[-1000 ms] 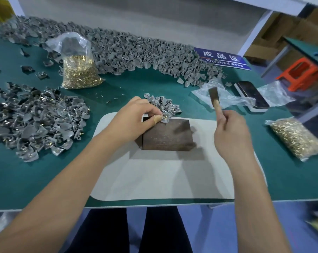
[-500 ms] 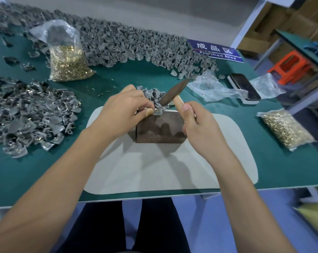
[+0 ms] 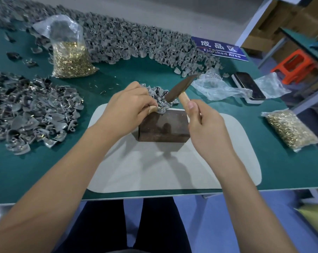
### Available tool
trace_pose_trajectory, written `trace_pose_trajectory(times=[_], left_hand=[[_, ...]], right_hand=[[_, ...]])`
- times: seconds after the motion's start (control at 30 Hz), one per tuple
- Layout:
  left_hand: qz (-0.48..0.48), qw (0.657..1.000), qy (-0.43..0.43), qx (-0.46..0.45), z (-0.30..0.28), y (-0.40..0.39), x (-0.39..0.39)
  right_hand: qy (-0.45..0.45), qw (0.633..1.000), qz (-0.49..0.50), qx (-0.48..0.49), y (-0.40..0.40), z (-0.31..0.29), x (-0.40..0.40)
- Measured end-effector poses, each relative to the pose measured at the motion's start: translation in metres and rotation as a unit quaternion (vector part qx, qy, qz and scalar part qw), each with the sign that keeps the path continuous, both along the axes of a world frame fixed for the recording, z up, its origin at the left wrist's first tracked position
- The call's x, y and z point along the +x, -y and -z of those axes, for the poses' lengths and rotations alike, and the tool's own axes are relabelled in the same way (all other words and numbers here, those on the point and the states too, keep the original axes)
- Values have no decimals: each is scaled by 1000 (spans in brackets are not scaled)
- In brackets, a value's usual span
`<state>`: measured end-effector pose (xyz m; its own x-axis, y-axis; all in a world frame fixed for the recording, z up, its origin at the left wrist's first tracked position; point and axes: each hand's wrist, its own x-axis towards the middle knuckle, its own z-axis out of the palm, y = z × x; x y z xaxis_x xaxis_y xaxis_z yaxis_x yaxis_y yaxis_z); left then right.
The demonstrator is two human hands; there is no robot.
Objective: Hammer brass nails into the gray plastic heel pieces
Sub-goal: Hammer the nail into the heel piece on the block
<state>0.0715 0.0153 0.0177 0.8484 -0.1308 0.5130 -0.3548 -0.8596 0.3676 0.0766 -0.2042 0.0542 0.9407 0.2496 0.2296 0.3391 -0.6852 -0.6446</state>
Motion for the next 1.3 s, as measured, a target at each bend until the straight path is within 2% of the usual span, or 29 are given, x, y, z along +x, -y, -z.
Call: trace_pose_trajectory(times=[0.07,0.2,0.33,0.47,0.6,0.73,0.87,1.0,1.13,1.23,1.3], left_hand=[[-5,1000,0,-1,0,0,0],[-10,1000,-3,-4,1,-1,0],[-10,1000,-10,-9,0,0,0],[-12,1000,-9,-14,0,0,0],[-12,1000,-9,-18,0,0,0],[-13,1000,-6,-18,1,0,0],[-9,1000,-8,-23,1,-1,0],[-9,1000,-7,-19,0,-1,0],[-5,1000,-8,-28,0,-2,0],[-8,1000,-8,-27,0,-2,-1],[-8,1000,-10,-26,-1,-1,-1]], right_hand=[[10,1000,-1,15,-2,0,-1],[-26,999,-18,-34,-2,2,0],[12,999,0,41,-5,0,-4],[-30,998,-24,-52,-2,-3,1],[15,999,3,30,-6,-5,-2],[-32,999,-20,-35,-3,-1,0],[11,999,11,48,-5,-3,-5],[-31,999,-9,-33,-2,-1,0],[17,998,19,52,-4,-1,-4],[-26,1000,-13,-10,-3,1,-2],[-22,1000,-12,2,-1,0,1]])
